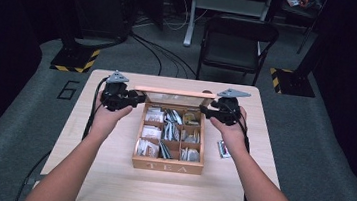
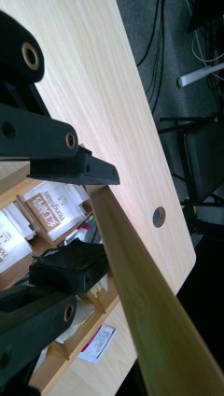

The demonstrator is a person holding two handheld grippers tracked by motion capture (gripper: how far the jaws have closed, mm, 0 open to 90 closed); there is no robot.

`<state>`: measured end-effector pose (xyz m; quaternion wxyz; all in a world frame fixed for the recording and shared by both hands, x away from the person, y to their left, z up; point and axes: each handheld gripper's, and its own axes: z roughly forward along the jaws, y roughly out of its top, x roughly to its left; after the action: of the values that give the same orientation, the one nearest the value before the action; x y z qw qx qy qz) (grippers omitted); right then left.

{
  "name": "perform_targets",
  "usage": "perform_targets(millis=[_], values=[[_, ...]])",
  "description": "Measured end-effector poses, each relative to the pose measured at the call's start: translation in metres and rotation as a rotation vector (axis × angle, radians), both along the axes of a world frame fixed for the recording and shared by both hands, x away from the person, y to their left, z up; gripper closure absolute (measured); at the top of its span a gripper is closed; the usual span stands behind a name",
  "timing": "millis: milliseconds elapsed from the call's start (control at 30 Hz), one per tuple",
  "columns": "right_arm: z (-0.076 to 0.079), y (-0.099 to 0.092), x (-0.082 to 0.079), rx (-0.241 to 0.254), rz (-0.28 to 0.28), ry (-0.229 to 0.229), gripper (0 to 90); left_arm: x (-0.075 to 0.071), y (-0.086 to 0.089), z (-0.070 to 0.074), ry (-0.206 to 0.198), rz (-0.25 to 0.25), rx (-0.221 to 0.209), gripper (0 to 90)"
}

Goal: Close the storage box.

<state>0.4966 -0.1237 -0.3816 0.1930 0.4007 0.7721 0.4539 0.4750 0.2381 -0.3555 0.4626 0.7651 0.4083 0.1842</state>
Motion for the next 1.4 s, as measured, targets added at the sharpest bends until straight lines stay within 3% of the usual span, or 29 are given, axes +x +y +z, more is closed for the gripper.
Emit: perform_targets(millis=[267, 733, 967, 1400], values=[[0.015, -0.004, -0.017, 0.034, 0.041, -0.034, 46.9, -0.005, 0.000, -0.004, 0.000, -0.006, 0.002, 59.2], [0.038, -0.003, -0.046, 0.002, 0.080, -0.100, 48.6, -0.014, 0.001, -0.011, 0.006, -0.020, 0.007, 58.4], [0.038, -0.002, -0.053, -0.039, 0.097, -0.090, 49.5, -0.019, 0.002, -0.013, 0.007, -0.024, 0.021, 56.8], [0.028, -0.004, -0.061, -0.023, 0.103, -0.087, 49.2, -0.044, 0.008, -0.009, -0.002, -0.046, 0.030, 51.5]])
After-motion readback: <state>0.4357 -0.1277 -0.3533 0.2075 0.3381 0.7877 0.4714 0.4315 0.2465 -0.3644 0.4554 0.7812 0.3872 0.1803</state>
